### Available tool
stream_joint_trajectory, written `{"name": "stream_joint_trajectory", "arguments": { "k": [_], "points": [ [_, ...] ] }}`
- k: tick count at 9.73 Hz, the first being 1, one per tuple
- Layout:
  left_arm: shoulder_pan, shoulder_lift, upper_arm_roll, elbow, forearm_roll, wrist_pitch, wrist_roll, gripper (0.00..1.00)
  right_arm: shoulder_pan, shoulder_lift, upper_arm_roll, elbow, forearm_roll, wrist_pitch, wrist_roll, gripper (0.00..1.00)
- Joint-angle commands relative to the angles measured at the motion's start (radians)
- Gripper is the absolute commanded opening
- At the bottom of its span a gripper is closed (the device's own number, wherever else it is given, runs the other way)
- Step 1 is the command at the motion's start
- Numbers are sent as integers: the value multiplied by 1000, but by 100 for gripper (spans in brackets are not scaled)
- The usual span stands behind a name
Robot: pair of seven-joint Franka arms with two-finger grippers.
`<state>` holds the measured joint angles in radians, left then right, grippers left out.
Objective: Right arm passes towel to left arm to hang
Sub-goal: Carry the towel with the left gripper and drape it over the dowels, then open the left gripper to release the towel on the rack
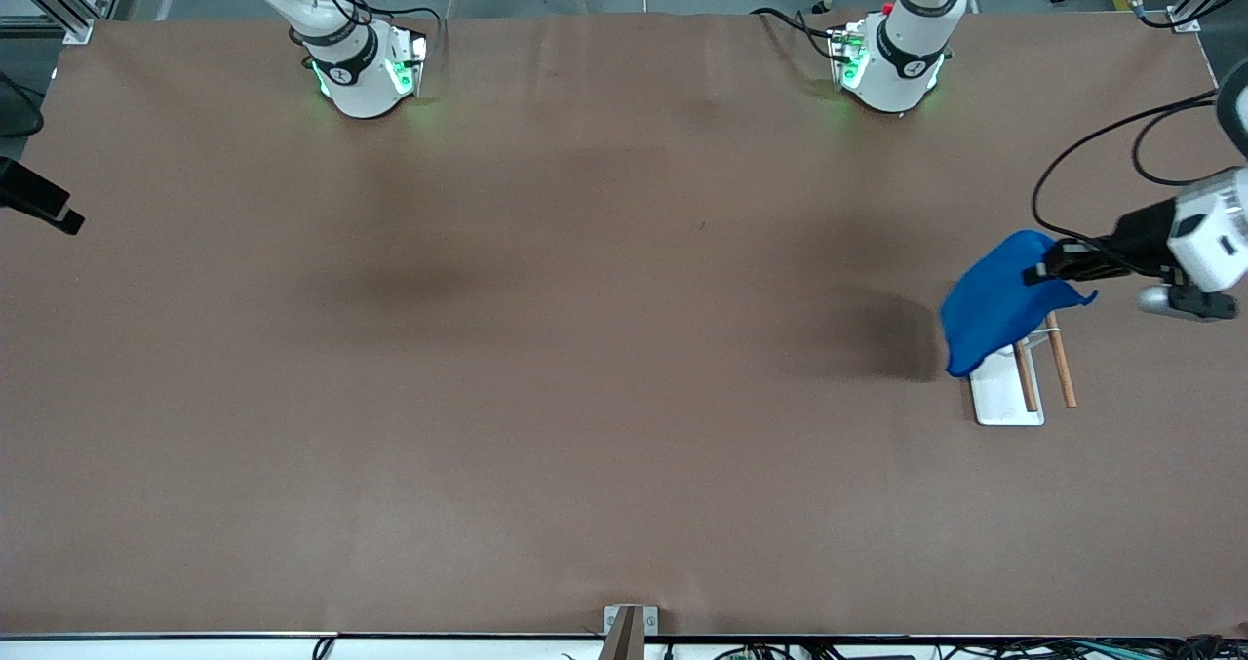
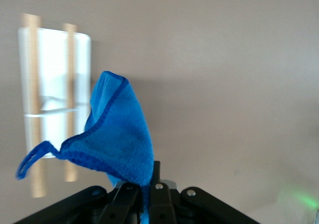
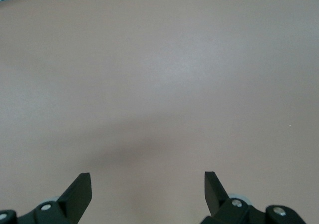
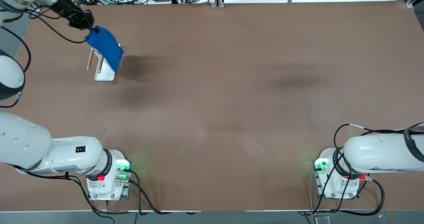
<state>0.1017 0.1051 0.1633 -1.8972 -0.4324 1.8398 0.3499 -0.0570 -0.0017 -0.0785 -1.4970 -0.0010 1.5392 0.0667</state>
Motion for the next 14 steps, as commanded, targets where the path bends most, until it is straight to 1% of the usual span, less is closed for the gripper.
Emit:
{"name": "stream_joint_trajectory", "arguments": {
  "k": [1,3,4,5,6,7,8,9,11,13,14],
  "points": [
    [-10,77,85,30,27,30,55,0,12,5,2,67,-19,-14,-13,100],
    [-8,160,149,81,26,33,170,0,19,14,-3,70,-19,-11,-24,100],
    [-7,198,162,111,26,33,179,0,19,14,0,70,-17,-10,-13,100],
    [-2,217,171,128,27,33,181,1,17,16,2,70,-17,-10,-13,100],
    [-1,223,186,125,26,33,182,6,16,16,2,72,-19,-10,-15,100],
    [-2,243,194,128,23,33,184,21,19,16,2,72,-17,-10,-15,100],
    [-1,246,196,130,26,38,187,90,19,16,2,72,-17,-10,-15,100],
    [1,245,206,130,26,59,214,100,20,16,2,72,-16,-10,-13,100],
    [3,242,228,141,27,65,241,100,20,14,5,73,-13,-10,-10,100],
    [-7,232,231,194,35,79,233,100,20,16,5,73,-13,-10,-16,100],
    [-17,211,223,208,75,79,225,100,19,16,5,73,-14,-10,-18,100]
  ]
}}
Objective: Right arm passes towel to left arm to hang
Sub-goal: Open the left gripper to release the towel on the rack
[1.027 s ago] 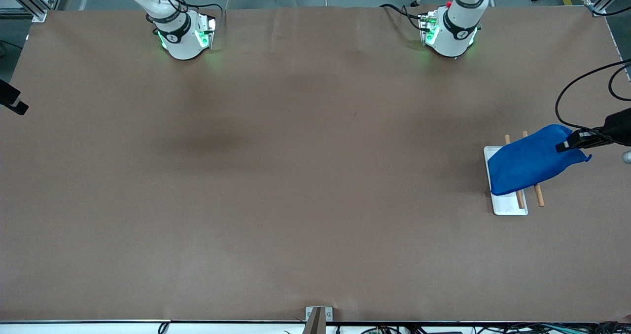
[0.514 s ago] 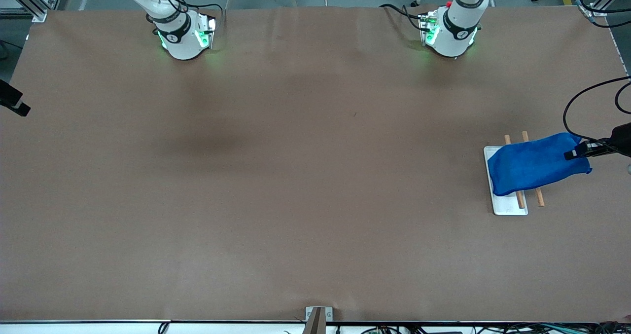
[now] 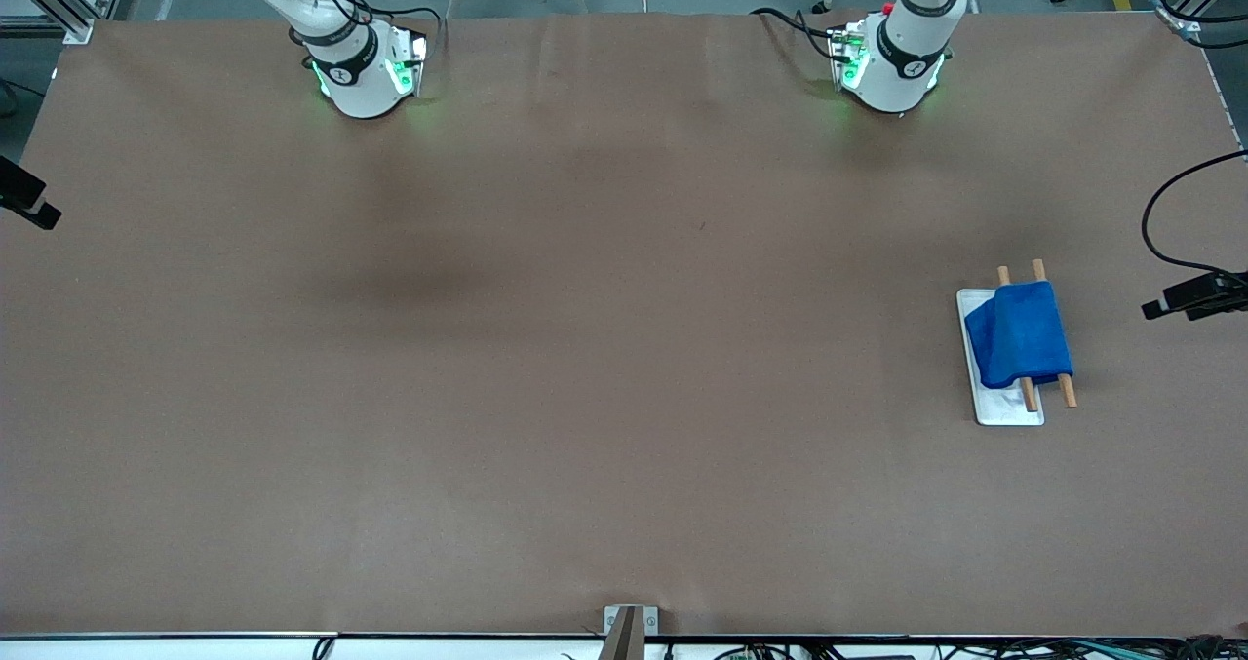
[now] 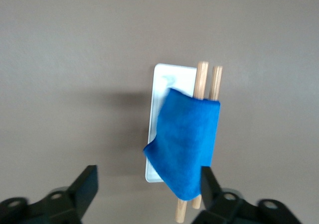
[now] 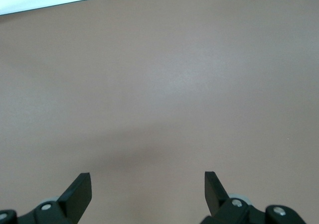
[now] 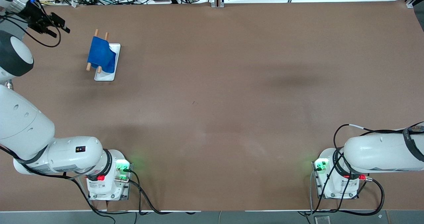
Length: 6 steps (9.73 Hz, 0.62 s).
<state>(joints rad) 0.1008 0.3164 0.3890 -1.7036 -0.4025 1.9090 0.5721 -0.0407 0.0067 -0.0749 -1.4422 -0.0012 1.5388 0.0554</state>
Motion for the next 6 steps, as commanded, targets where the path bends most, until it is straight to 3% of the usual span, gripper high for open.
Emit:
{"name": "stream_joint_trajectory", "arguments": {
  "k": [1,6],
  "points": [
    [-21,-43,-37,12,98,13,-14,100,4,6,1,19,-11,-11,-3,100],
    [-18,-275,-350,-16,367,-39,-363,100,2,7,1,19,-13,-11,-12,100]
  ]
}}
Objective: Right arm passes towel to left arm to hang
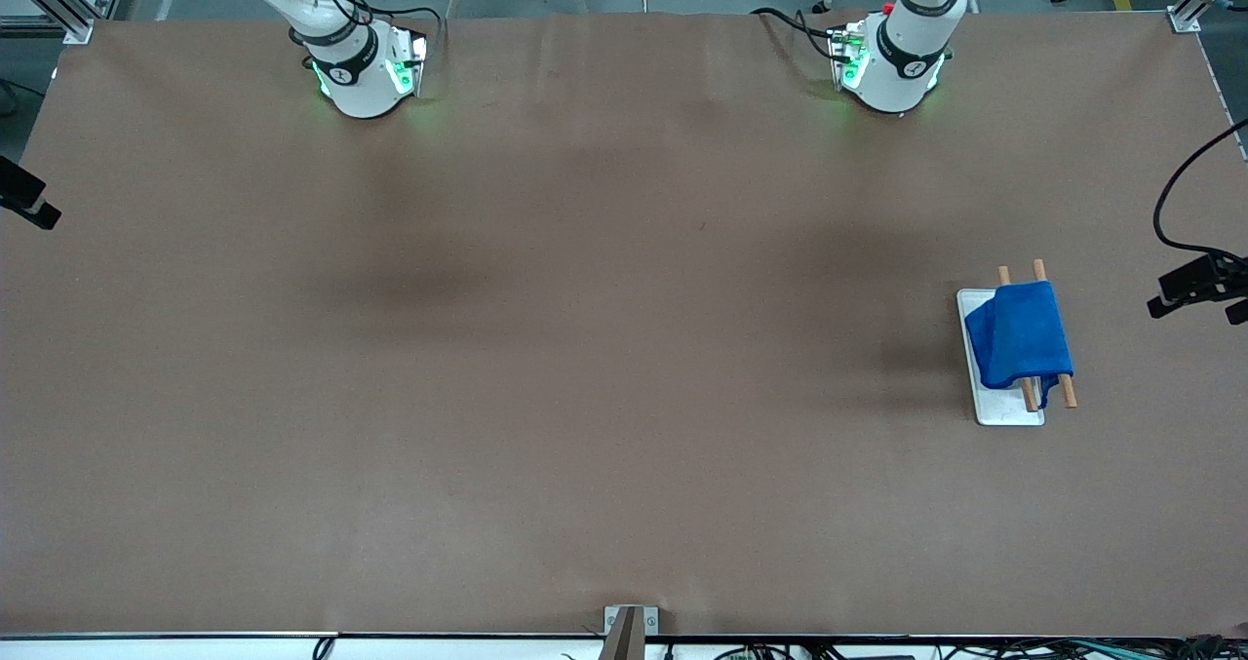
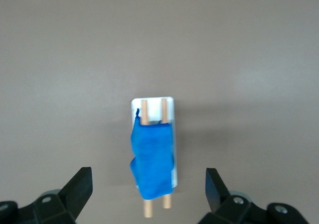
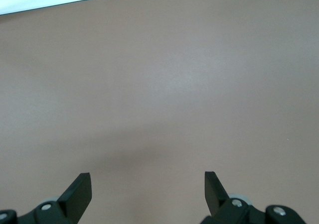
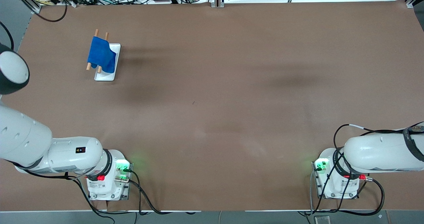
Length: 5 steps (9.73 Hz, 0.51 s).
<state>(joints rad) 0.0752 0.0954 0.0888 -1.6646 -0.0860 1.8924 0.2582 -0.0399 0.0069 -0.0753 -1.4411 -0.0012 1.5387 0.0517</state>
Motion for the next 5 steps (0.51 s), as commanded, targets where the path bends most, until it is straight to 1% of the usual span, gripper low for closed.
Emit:
{"name": "stream_joint_trajectory", "arguments": {
  "k": [1,2,3,5],
  "points": [
    [2,-89,-85,-49,92,-79,-95,100,2,7,2,18,-13,-11,-7,100],
    [-29,-107,-84,-40,89,-122,-99,100,2,5,2,18,-13,-11,-6,100],
    [-41,-118,-81,-9,89,-159,-97,100,3,5,2,18,-13,-11,-7,100],
    [-48,-89,-89,139,89,-301,-97,100,3,5,2,18,-17,-11,-7,100]
  ]
}}
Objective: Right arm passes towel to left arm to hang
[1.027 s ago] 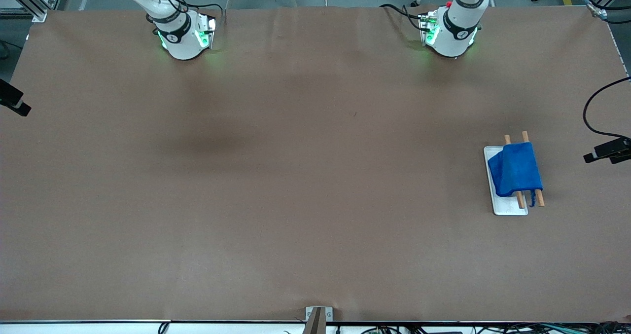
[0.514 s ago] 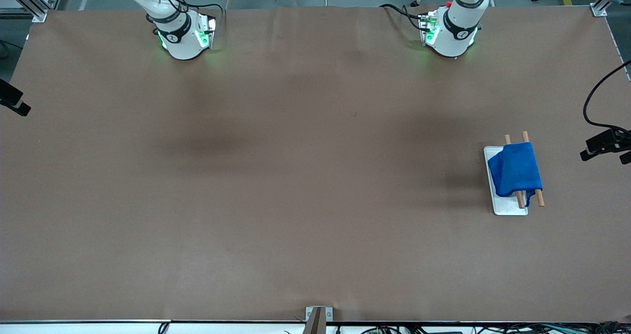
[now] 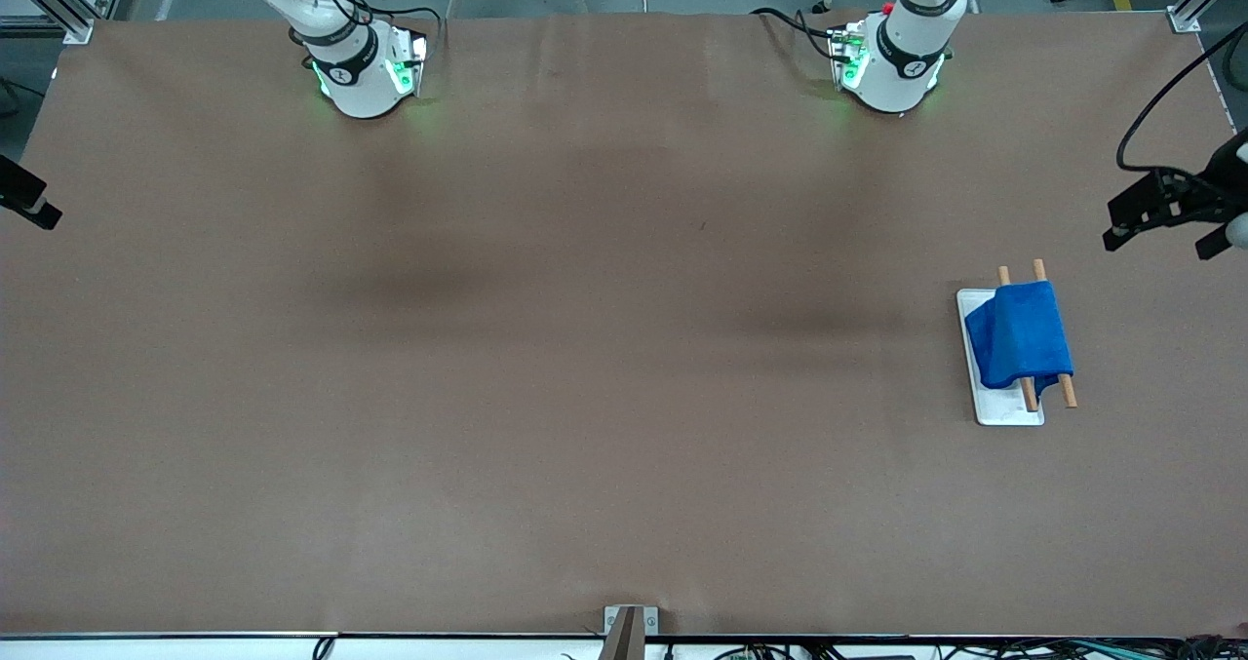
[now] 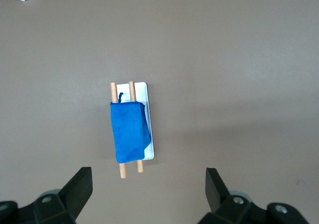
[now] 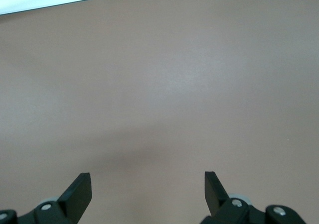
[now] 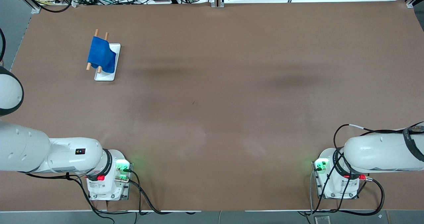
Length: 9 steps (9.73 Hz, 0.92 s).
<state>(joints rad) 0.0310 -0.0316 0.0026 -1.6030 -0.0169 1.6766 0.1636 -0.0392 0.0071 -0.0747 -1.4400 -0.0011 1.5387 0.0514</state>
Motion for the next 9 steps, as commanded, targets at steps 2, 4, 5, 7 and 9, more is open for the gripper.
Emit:
{"name": "stream_joint_trajectory", "arguments": {
  "k": [2,4,5,7,9],
  "points": [
    [3,29,-4,95,14,-127,-25,100,2,7,1,16,-14,-11,-5,100],
    [4,16,-36,83,26,-163,-136,100,2,5,1,16,-16,-9,-5,100],
    [4,10,-38,77,26,-163,-136,100,2,7,1,16,-16,-9,1,100],
    [-25,9,-27,67,23,-166,-148,100,1,7,1,16,-17,-9,-1,100],
    [-29,9,-19,67,25,-169,-170,100,2,7,1,16,-17,-14,1,100]
  ]
}}
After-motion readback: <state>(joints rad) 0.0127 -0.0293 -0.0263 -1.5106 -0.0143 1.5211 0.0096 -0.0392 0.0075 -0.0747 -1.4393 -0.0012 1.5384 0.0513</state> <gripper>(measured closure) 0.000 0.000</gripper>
